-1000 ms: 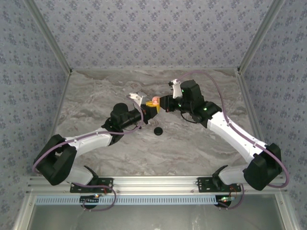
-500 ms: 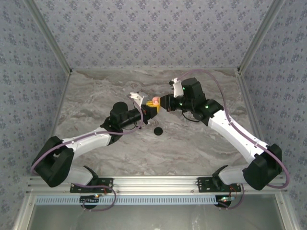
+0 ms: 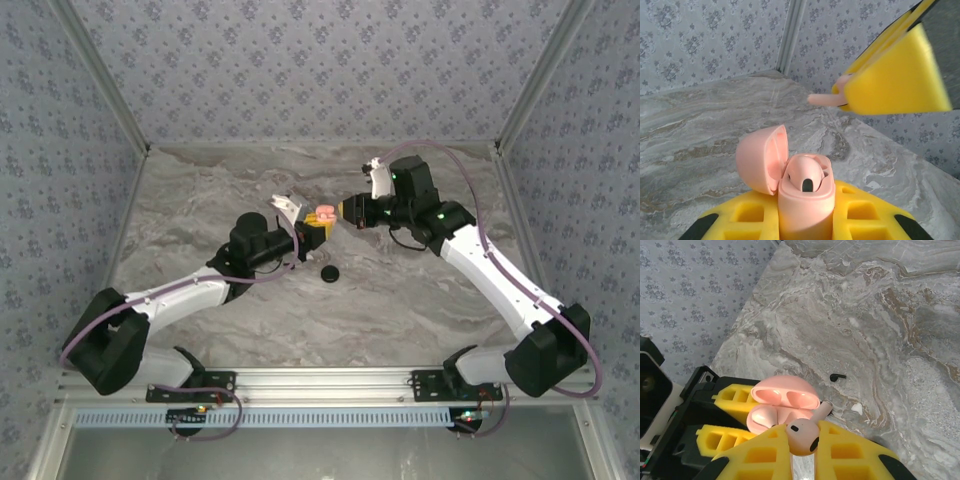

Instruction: Insert wireless bluetooth earbuds into charging case

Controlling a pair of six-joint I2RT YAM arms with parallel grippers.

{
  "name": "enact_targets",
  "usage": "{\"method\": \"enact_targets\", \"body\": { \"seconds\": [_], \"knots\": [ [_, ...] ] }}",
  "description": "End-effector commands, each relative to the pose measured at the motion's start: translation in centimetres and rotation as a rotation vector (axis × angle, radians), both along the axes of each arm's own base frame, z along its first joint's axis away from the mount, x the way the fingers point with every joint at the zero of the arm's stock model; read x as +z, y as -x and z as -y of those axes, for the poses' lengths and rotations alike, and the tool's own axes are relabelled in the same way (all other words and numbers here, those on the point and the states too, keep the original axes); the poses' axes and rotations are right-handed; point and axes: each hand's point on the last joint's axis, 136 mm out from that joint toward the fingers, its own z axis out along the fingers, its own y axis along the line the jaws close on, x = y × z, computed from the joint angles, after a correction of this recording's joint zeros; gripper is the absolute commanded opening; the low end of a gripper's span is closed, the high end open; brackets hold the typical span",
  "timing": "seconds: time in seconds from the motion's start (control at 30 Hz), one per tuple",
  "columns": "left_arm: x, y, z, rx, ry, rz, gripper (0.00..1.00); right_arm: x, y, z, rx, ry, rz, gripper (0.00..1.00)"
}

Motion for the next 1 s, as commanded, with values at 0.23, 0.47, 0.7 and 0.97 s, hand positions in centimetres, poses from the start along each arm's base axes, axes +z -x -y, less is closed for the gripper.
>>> {"method": "enact_targets", "body": {
  "seconds": [0.23,0.47,0.7,0.97],
  "knots": [
    [2.5,0.6,-1.3,0.034,-0.029,0.087,0.07,-5.9,1.1,3.9,0.027,0.121,-0.214,0.14],
    [2.3,1.3,-1.8,0.021,-0.071,0.093,0.06,-13.3,2.5,5.7,0.062,0.211,-0.452,0.14],
    [2.2,1.6,-2.2,0.026,-0.085,0.088,0.07,-18.9,3.5,6.2,0.093,0.281,-0.62,0.15],
    [2.0,1.6,-2.3,0.036,-0.084,0.083,0.07,-22.8,4.3,6.6,0.103,0.336,-0.758,0.17]
  ]
}}
